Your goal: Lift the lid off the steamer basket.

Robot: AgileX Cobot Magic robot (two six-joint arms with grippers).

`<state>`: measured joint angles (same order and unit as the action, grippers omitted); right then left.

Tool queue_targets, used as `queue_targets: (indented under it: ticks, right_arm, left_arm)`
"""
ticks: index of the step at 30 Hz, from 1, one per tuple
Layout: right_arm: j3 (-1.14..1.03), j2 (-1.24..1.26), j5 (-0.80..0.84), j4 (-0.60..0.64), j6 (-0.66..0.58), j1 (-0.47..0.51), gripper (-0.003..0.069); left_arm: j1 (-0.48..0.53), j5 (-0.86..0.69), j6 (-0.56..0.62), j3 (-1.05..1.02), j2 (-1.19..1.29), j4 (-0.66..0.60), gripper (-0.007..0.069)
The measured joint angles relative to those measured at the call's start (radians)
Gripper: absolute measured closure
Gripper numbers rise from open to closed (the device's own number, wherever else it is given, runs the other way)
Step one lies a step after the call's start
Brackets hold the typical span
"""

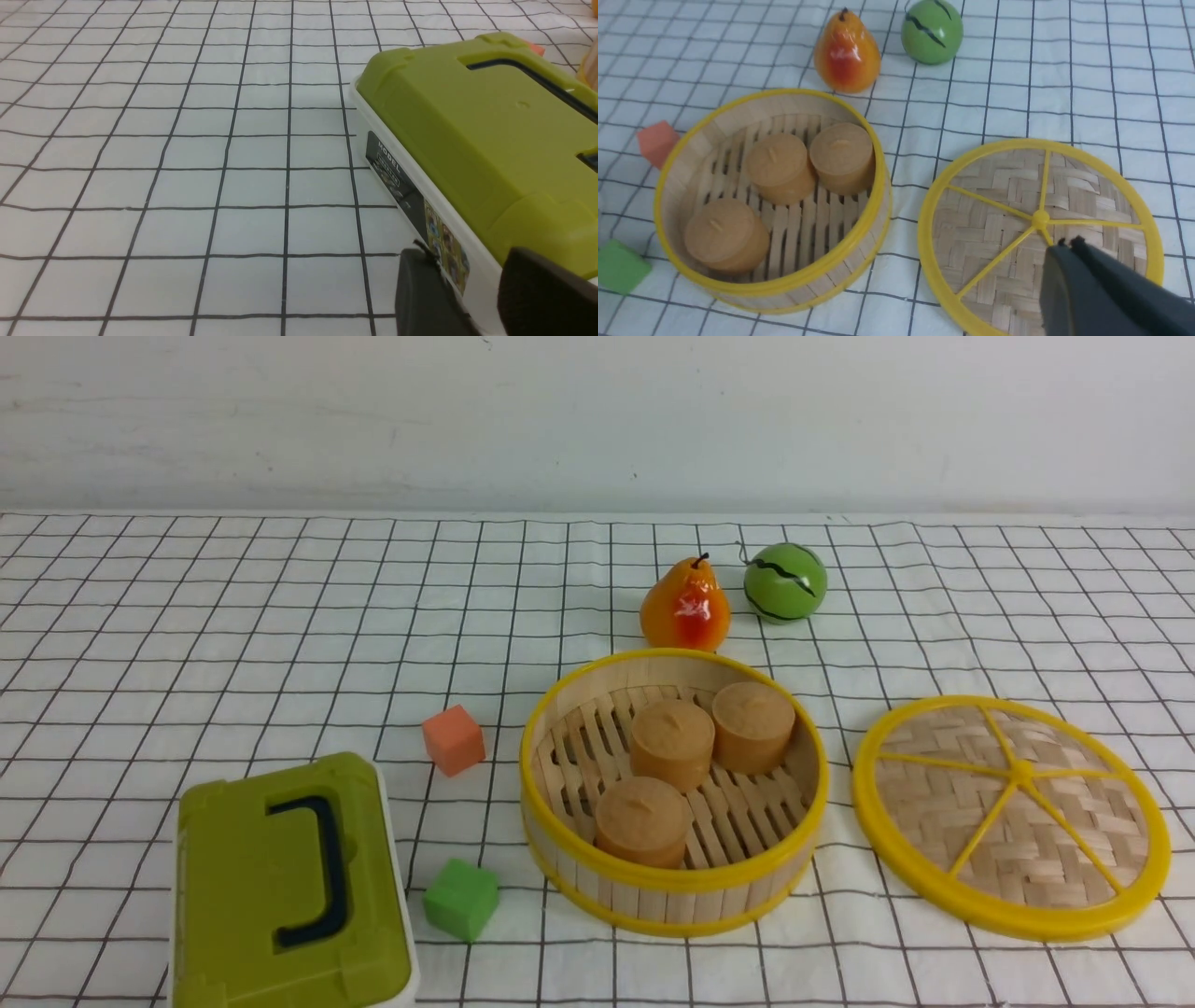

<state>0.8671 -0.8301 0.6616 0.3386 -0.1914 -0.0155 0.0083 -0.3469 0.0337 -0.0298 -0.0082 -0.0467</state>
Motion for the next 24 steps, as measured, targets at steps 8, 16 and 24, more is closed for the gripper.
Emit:
queue_targets:
  ticks: [8,16,24]
  right_arm:
    - [-0.1,0.185,-0.008,0.013,-0.001,0.0,0.0682]
    - [-0.108,0.232,0.024,0.007,-0.001,0.0,0.0678]
    - [-0.167,0.252,-0.081,-0.046,-0.001,0.0,0.0676]
  left_arm:
    - [0.0,0.0,0.0,0.0,0.0,0.0,0.0386]
    - [0.0,0.0,0.0,0.0,0.0,0.0,0.0386]
    - [0.0,0.0,0.0,0.0,0.0,0.0,0.0386]
